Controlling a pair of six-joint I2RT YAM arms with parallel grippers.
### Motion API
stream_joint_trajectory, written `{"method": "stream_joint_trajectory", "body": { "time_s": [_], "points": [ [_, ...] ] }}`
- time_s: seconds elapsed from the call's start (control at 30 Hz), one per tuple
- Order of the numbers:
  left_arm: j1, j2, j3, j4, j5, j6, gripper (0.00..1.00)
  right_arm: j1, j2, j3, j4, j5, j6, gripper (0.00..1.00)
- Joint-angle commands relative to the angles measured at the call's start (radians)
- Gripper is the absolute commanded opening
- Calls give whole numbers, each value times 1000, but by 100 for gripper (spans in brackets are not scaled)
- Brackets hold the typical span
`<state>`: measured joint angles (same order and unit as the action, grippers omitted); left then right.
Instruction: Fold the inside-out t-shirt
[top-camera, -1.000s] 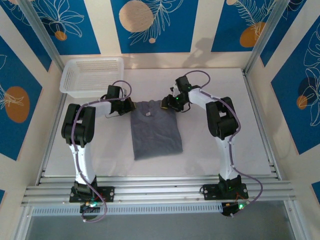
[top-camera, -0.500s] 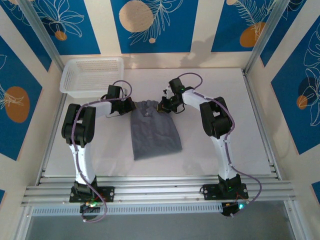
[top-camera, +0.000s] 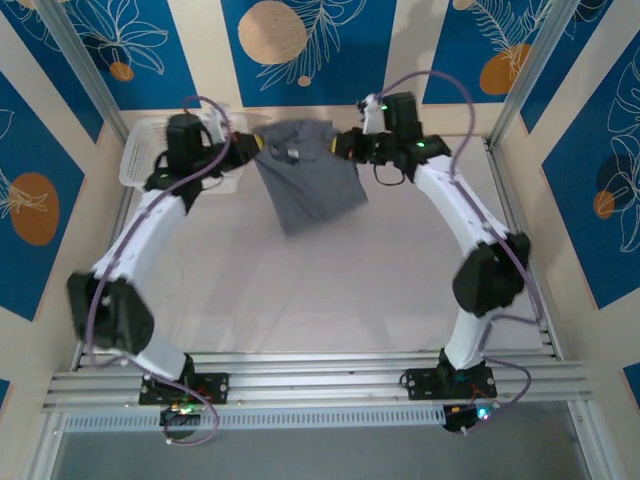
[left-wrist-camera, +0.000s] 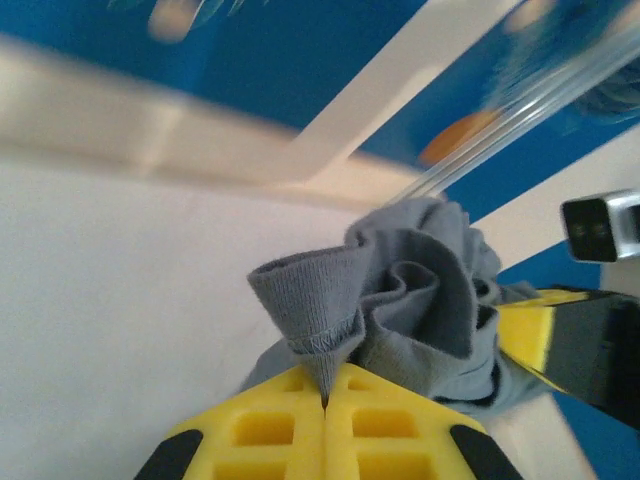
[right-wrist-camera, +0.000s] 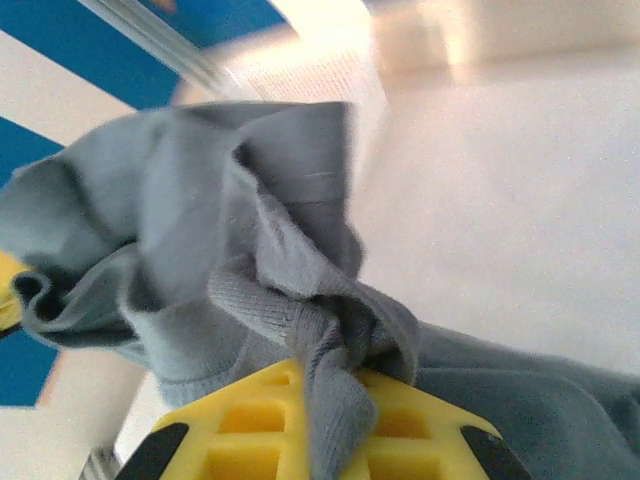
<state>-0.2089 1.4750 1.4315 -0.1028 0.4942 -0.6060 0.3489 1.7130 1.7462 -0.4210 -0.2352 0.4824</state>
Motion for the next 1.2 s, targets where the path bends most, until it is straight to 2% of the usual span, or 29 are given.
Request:
{"method": "stream_joint_trajectory", "body": {
  "time_s": [0.0,0.1,0.2,0.33,0.53,0.63,0.87,0.93,1.03,1.17],
  "points": [
    [-3,-87,-104,-48,-40,37,0,16,-127,-221,202,101,-60,0],
    [-19,-149,-324,37,-20,-9,0,26,-205,-553,478,101,-43,0],
    [-51,-175,-524,91,-14,-21,0,57,-244,-822,645,91,-41,0],
    [-90,-171,-674,123,18,0,0,109,-256,-1058,704,87,-9,0],
    [-185,-198,-722,54,9,77,0,187,-408,-1267,713,156,62,0],
    [-208,-195,-719,69,-21,77,0,217,-479,-1295,693,213,55,0],
    [-210,-147,-629,154,-146,59,0,180,-559,-1207,635,354,17,0],
    [-210,-114,-597,183,-195,68,0,140,-543,-1186,632,399,17,0],
    [-210,-9,-528,201,-230,101,0,64,-473,-1176,658,395,45,0],
    [-209,158,-452,235,-234,108,0,6,-341,-1159,680,404,56,0]
  ]
}}
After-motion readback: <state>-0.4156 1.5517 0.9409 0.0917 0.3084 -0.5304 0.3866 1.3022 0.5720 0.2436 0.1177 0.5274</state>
